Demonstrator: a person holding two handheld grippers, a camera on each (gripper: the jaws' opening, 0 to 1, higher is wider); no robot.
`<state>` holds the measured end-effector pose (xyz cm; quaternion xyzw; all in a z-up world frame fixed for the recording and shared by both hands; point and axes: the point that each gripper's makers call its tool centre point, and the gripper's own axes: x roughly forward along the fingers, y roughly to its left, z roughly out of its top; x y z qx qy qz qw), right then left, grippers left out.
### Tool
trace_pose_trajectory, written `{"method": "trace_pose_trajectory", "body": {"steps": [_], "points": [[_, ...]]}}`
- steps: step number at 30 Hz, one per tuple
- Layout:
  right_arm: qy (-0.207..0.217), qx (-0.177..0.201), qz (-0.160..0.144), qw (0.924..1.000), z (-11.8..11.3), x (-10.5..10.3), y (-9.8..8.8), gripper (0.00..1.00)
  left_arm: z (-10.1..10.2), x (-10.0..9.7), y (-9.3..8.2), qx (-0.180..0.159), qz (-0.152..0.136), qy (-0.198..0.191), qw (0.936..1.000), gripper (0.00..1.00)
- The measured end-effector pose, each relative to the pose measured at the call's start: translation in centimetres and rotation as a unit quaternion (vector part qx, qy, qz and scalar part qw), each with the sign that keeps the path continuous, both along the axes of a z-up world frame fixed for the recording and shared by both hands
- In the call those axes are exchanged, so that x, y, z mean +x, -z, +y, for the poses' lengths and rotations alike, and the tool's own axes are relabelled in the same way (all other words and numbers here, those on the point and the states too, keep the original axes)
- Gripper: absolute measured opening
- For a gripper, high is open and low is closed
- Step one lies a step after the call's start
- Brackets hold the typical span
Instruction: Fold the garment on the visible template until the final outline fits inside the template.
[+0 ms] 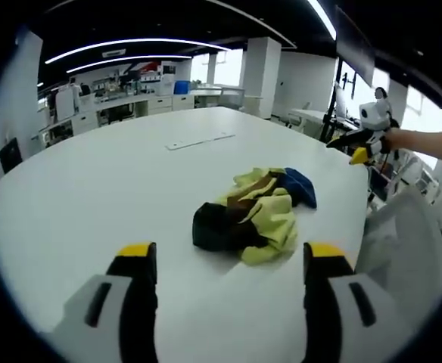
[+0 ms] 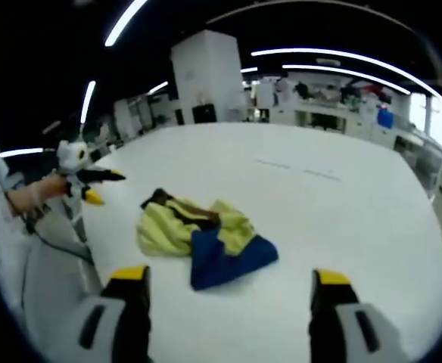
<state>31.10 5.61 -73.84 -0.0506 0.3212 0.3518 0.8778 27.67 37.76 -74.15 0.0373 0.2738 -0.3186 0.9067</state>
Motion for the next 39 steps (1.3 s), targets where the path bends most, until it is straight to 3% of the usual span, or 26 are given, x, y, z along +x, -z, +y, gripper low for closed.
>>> {"method": "trace_pose_trajectory", "body": {"steps": [10,19,24,33,39], "points": [[0.002,0.011,0.014,0.9998,0.5,0.1,0.6,0.84,-0.4,1.1,1.0,-0.010,0.005,0.004,0.9999,0.64],[0.003,0.018,0.023,0.9996,0.9,0.5,1.2,0.78,-0.5,1.9,1.7,-0.008,0.006,0.009,0.9999,0.61],[0.005,0.025,0.030,0.9992,1.1,0.6,1.4,0.72,-0.7,2.2,1.6,-0.010,0.001,0.009,0.9999,0.54],[0.004,0.030,0.031,0.9991,1.4,0.7,1.3,0.71,-1.3,3.2,1.9,-0.018,0.001,0.010,0.9998,0.50],[0.003,0.039,0.035,0.9986,2.0,1.1,1.3,0.64,-1.8,4.0,1.9,-0.016,-0.009,0.016,0.9997,0.39]]}}
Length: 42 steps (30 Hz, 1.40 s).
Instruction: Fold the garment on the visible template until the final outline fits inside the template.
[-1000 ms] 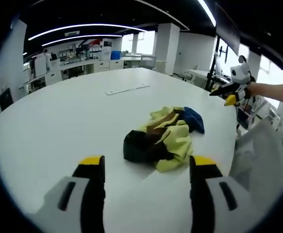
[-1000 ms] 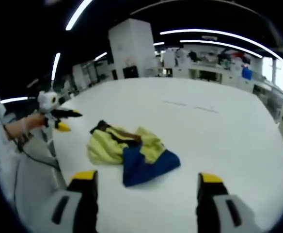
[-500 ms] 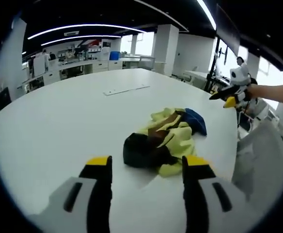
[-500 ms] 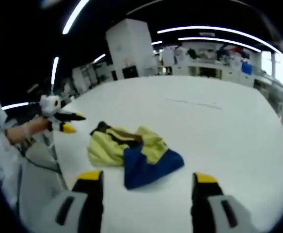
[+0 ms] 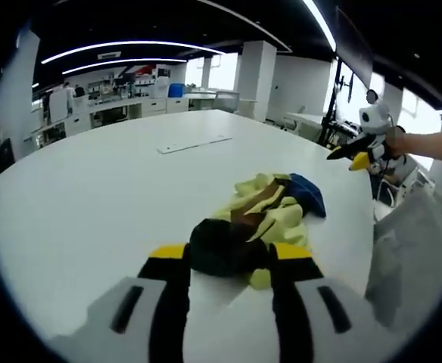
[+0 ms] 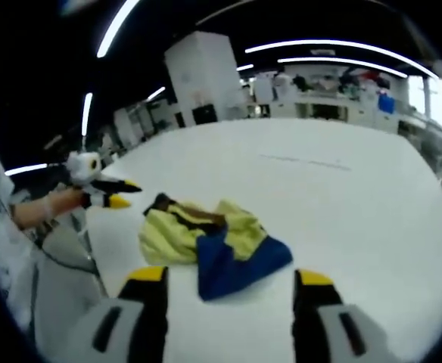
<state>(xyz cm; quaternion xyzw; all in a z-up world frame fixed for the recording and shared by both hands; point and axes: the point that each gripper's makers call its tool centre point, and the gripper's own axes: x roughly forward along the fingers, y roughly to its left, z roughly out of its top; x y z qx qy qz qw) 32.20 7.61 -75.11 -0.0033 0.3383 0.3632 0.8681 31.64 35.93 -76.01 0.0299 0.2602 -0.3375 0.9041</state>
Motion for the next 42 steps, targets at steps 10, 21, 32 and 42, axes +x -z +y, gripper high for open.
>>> {"method": "trace_pose_trajectory", "body": {"steps": [10,21,32,42], "points": [[-0.002,0.015,0.023,0.9996,1.3,0.7,0.7,0.53,-0.7,0.3,0.7,0.014,0.005,0.016,0.9998,0.37],[-0.024,0.016,0.049,0.9984,2.8,0.8,2.4,0.45,-1.3,0.8,1.1,0.016,0.011,0.028,0.9994,0.32],[-0.043,0.025,0.091,0.9946,5.6,-0.1,5.0,0.40,-2.6,0.8,2.3,0.031,0.013,0.050,0.9982,0.24],[-0.028,0.066,0.130,0.9889,6.6,0.2,6.3,0.34,-2.4,1.2,3.9,0.043,0.021,0.058,0.9972,0.21]]}}
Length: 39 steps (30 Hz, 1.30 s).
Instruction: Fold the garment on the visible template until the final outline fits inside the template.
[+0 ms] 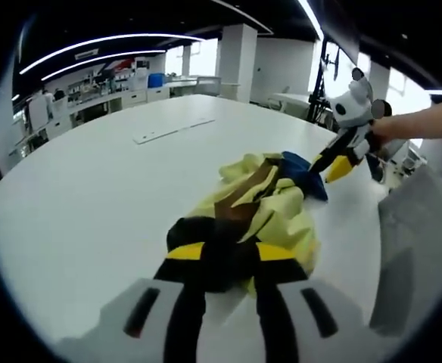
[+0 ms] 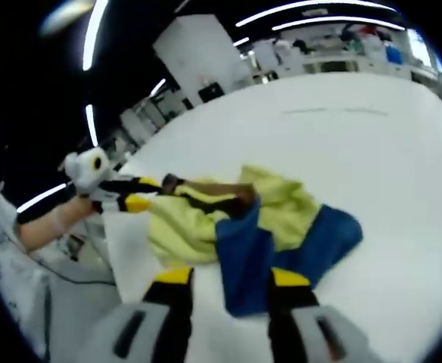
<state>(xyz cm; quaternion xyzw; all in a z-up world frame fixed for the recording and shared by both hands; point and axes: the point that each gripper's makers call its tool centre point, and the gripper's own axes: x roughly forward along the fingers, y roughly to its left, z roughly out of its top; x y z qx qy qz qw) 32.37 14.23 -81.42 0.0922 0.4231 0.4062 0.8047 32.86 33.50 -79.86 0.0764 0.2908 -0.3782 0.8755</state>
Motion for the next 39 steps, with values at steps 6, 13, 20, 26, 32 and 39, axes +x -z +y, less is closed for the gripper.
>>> {"method": "trace_pose_trajectory", "body": {"steps": [6,13,20,26,32,39], "points": [[0.001,0.014,0.000,0.9999,0.7,-0.4,-0.4,0.30,0.0,0.0,0.4,0.004,0.003,0.002,1.0000,0.19],[0.007,0.029,0.028,0.9992,1.0,-1.2,0.5,0.27,0.1,0.2,0.8,0.006,0.009,0.002,0.9999,0.17],[0.000,0.028,0.021,0.9994,1.1,-1.6,0.5,0.15,0.3,0.3,1.0,0.006,0.011,0.002,0.9999,0.14],[0.011,0.022,0.004,0.9997,0.6,-1.5,0.1,0.00,0.3,0.6,1.0,0.004,0.010,-0.008,0.9999,0.07],[0.018,0.019,-0.007,0.9996,0.3,-1.2,0.0,0.00,0.3,1.2,0.7,-0.004,0.001,-0.023,0.9997,0.00],[0.036,0.016,-0.040,0.9984,-0.7,-0.6,-1.6,0.00,0.4,1.3,-1.0,-0.021,-0.017,-0.033,0.9991,0.00]]}}
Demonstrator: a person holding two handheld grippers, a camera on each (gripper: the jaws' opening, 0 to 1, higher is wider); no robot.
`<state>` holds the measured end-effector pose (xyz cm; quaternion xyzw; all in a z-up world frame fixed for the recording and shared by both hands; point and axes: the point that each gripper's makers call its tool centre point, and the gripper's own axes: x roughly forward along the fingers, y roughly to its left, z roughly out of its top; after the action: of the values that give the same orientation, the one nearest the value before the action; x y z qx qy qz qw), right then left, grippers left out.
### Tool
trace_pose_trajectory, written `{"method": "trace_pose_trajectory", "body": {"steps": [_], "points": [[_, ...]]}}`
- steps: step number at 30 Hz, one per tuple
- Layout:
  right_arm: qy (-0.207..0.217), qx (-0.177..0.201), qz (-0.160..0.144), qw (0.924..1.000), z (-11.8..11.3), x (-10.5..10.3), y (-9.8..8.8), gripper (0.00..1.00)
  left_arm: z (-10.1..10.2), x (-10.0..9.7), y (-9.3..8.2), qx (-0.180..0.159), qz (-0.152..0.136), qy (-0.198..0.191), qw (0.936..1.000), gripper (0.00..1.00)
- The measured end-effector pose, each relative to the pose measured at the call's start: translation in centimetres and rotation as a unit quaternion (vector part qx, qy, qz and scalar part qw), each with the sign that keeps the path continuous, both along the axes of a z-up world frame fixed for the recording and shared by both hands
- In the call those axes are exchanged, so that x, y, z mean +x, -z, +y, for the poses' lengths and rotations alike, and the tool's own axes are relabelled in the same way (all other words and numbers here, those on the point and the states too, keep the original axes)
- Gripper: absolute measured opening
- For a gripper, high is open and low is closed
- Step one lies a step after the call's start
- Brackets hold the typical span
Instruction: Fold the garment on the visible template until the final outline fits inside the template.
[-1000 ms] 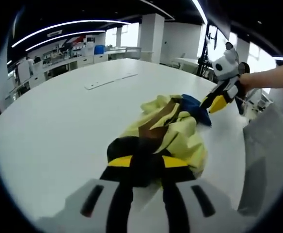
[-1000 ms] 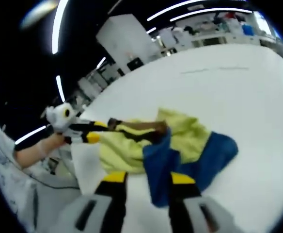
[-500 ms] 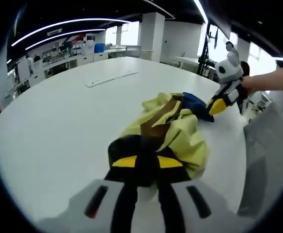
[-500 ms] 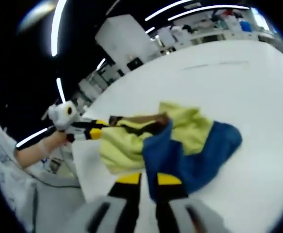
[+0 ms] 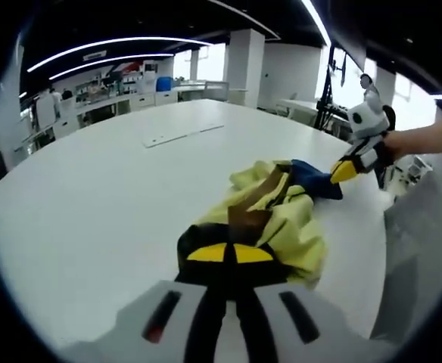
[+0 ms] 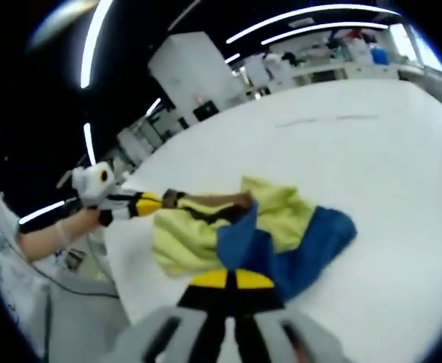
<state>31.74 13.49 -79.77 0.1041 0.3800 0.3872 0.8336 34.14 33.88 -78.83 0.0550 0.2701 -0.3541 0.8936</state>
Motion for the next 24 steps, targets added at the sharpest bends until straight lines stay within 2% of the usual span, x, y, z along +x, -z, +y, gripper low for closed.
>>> {"method": "trace_pose_trajectory", "body": {"steps": [9,12,17,22,24], "points": [[0.007,-0.010,-0.058,0.9983,-1.2,1.0,-3.9,0.00,0.2,0.3,-5.0,-0.017,-0.039,-0.018,0.9989,0.00],[0.018,-0.007,-0.080,0.9966,-1.8,1.6,-6.0,0.00,0.3,0.0,-7.4,-0.027,-0.056,-0.027,0.9977,0.00],[0.025,0.005,-0.115,0.9931,-2.1,2.3,-9.2,0.00,0.6,-0.4,-10.3,-0.053,-0.085,-0.034,0.9944,0.00],[0.019,0.013,-0.163,0.9864,-1.9,2.2,-12.8,0.00,1.0,-0.7,-12.1,-0.062,-0.098,-0.045,0.9923,0.00],[0.020,0.014,-0.170,0.9851,-1.9,2.1,-13.7,0.00,0.9,-1.0,-13.2,-0.069,-0.105,-0.047,0.9909,0.00]]}}
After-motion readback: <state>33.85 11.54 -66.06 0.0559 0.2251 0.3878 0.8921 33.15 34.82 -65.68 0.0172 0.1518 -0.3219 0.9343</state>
